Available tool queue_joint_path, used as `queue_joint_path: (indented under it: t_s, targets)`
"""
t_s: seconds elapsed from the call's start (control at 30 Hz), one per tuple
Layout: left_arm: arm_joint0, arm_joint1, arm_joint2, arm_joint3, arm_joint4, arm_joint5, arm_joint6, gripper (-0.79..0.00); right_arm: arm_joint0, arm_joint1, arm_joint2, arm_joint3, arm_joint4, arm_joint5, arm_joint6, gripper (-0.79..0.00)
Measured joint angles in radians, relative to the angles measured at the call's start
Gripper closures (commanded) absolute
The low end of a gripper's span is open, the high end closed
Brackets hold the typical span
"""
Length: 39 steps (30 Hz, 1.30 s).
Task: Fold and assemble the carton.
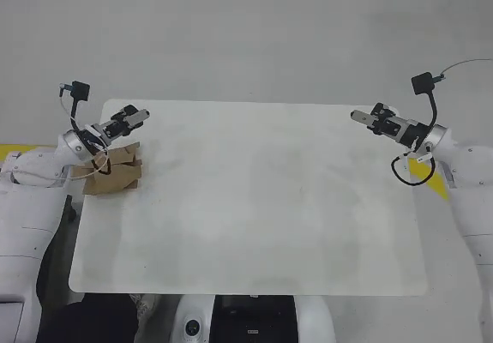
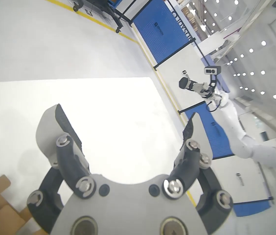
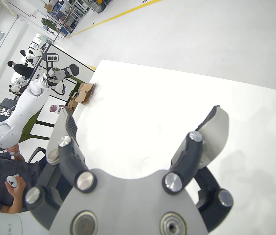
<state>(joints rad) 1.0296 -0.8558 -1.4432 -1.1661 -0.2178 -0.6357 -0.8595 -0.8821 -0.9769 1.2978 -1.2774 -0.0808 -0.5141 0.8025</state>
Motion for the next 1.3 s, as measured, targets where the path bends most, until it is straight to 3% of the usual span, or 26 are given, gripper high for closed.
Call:
queue_joint_path:
  t_s: [0.17,0.53,0.8,1.1,1.3]
  targets:
    - [0.011,0.006,-0.040,0.064,-0.133,0.007,-0.062,-0.785,0.000,0.000,0.000,0.000,0.000,0.000,0.000,-0.785]
    - [0.110,0.015,-0.128,0.150,-0.147,-0.057,0.060,-0.785,0.000,0.000,0.000,0.000,0.000,0.000,0.000,-0.785]
    - [0.174,0.030,-0.238,0.227,-0.187,-0.070,0.137,-0.785,0.000,0.000,0.000,0.000,0.000,0.000,0.000,-0.785]
    - [0.231,0.034,-0.324,0.307,-0.292,-0.029,0.173,-0.785,0.000,0.000,0.000,0.000,0.000,0.000,0.000,-0.785]
    - [0.254,0.033,-0.339,0.345,-0.281,-0.053,0.170,-0.785,0.000,0.000,0.000,0.000,0.000,0.000,0.000,-0.785]
